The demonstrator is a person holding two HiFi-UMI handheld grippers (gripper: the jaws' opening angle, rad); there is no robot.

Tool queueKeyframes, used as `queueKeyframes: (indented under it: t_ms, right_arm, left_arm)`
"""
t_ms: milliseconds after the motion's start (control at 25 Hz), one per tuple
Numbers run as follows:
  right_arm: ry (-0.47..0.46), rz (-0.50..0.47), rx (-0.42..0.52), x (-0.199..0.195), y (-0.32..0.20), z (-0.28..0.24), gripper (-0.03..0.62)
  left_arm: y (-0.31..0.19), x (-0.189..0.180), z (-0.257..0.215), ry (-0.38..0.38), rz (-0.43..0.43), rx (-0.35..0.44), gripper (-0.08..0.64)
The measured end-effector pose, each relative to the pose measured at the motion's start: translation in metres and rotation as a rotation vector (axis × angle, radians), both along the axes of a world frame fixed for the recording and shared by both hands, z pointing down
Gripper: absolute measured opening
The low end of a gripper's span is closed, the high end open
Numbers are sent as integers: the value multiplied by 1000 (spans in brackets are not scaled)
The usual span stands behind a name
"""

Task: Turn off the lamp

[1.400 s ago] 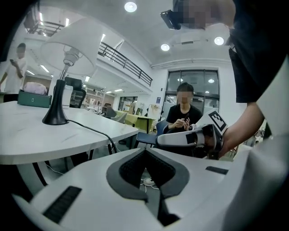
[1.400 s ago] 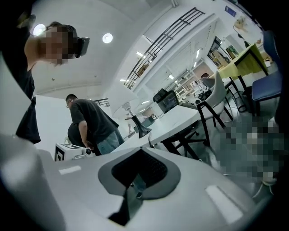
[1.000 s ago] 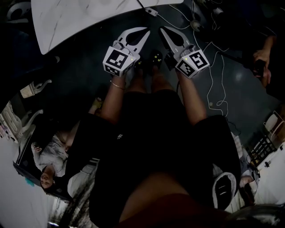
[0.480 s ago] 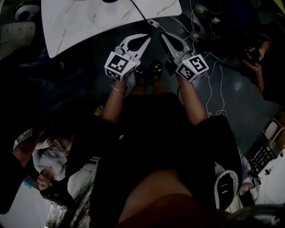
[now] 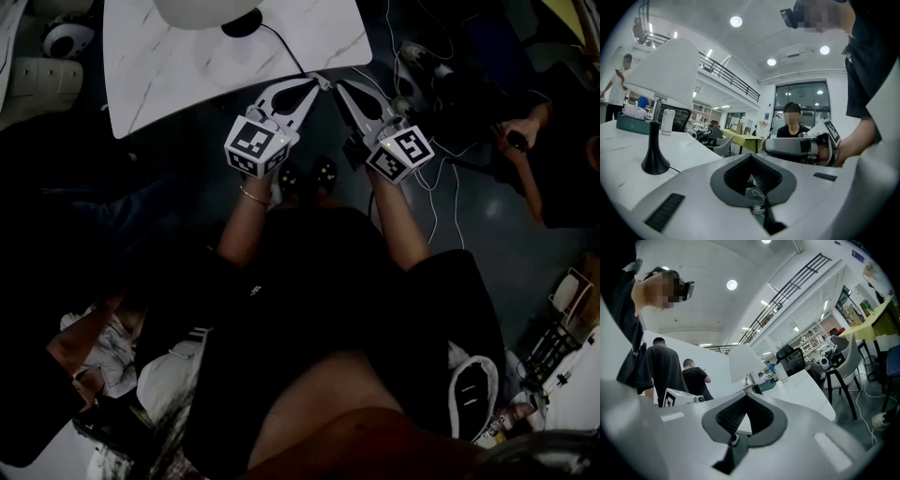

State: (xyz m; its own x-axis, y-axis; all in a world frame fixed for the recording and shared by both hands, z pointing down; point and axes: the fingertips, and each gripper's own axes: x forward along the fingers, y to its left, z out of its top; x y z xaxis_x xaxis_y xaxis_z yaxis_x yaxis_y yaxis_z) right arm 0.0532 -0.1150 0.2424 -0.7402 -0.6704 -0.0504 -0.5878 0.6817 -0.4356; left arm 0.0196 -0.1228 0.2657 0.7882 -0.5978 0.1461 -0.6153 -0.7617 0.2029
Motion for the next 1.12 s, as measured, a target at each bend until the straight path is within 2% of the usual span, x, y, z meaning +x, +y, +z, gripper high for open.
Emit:
queueKeyframes:
  t_ms: [800,1120]
  right_arm:
    - [-26,42,82,16,-19,-60,0]
    - [-10,10,108,8,-9,-74,0]
  left_arm:
    - [-9,7,-65,-32,8,131,6]
    - [1,2,-83,-16,-4,175,6]
